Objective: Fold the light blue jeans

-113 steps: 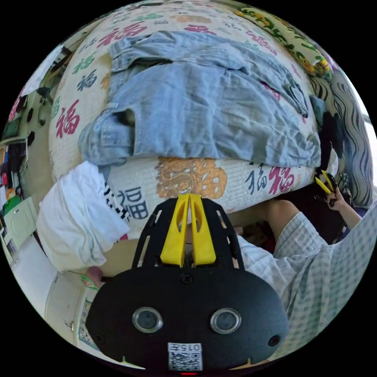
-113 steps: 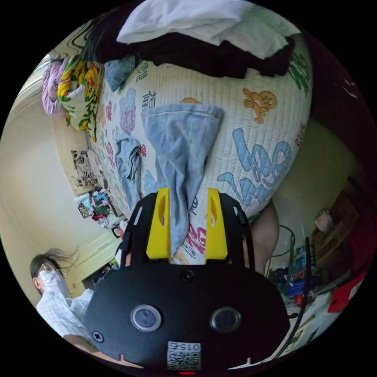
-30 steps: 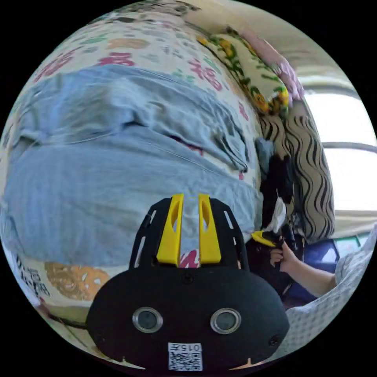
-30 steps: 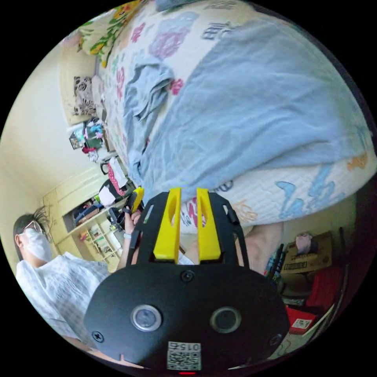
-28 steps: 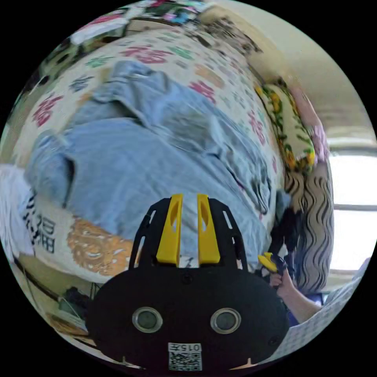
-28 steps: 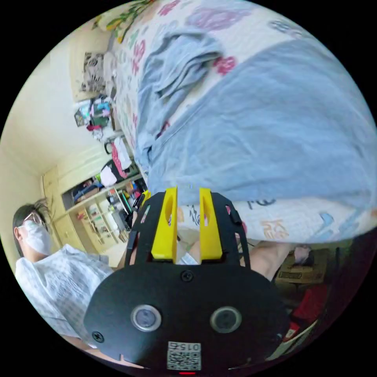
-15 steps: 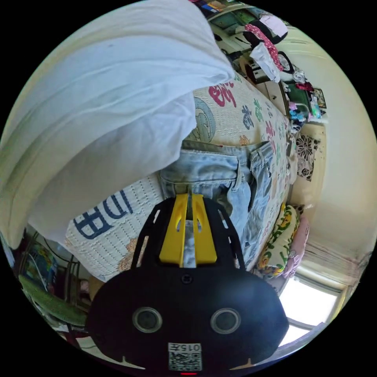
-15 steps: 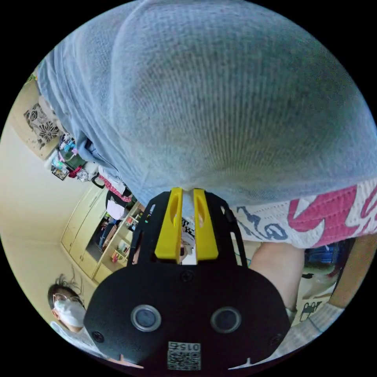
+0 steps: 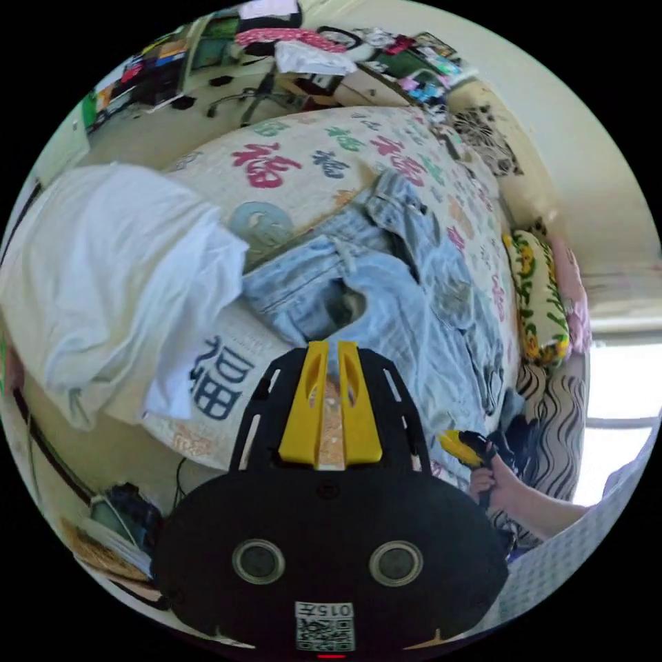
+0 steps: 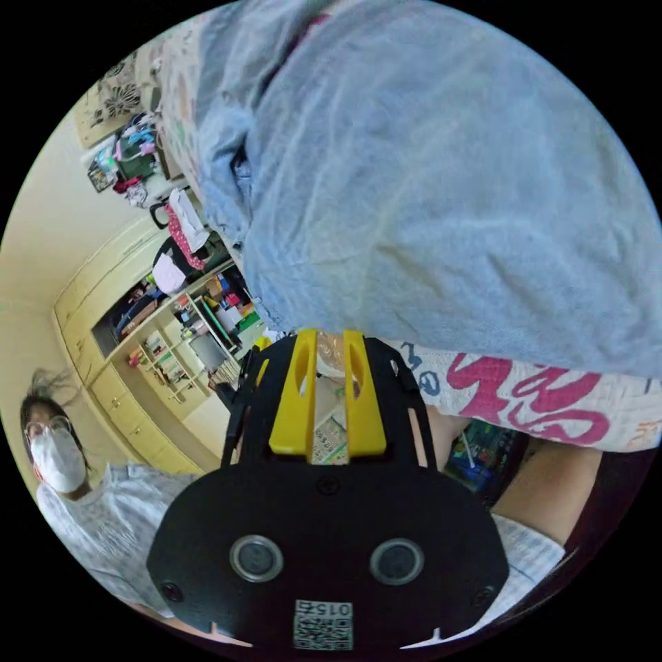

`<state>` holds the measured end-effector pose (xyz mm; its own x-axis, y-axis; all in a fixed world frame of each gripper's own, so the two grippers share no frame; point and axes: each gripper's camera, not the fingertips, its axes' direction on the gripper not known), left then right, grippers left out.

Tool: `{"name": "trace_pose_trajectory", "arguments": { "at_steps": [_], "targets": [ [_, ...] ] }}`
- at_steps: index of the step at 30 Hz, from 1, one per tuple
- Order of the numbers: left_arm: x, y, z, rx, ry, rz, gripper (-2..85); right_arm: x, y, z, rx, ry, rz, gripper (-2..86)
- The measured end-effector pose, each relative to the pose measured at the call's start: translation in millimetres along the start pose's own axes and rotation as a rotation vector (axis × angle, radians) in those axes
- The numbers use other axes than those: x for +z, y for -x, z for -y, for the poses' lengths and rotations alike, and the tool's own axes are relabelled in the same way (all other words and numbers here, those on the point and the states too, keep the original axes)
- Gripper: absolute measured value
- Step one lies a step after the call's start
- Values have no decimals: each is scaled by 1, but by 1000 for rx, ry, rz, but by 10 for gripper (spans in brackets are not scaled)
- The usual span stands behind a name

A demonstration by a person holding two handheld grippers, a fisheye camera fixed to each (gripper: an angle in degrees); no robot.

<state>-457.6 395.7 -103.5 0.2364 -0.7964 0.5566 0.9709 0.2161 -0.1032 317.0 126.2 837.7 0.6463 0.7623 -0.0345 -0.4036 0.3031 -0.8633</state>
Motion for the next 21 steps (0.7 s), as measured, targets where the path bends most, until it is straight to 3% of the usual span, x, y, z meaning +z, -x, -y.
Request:
{"name": "trace_pose_trajectory", "arguments": {
  "at_steps": [4,8,9,11,13,17,19,21],
  "targets": [
    [56,-124,34,350,109,-129,66,-143,22,14,-79,-234,-185,97],
    [128,-236,44,535,187,-180,90,-252,-10,39,37,-412,-214,96],
    [155,-268,44,548,196,-151,103,-277,-17,49,59,-445,-296,97],
    [192,-310,42,595,210,-102,114,-303,-25,68,72,-440,-301,112],
    [234,-353,38,640,226,-40,117,-318,-33,94,50,-347,-167,114],
    [285,-385,40,617,300,26,115,-336,-23,106,-7,-239,-166,93],
    [297,-393,42,559,283,51,106,-348,-18,105,-80,-180,15,73],
    [300,-397,44,541,272,53,90,-350,-15,110,-69,-126,53,77]
  ]
}}
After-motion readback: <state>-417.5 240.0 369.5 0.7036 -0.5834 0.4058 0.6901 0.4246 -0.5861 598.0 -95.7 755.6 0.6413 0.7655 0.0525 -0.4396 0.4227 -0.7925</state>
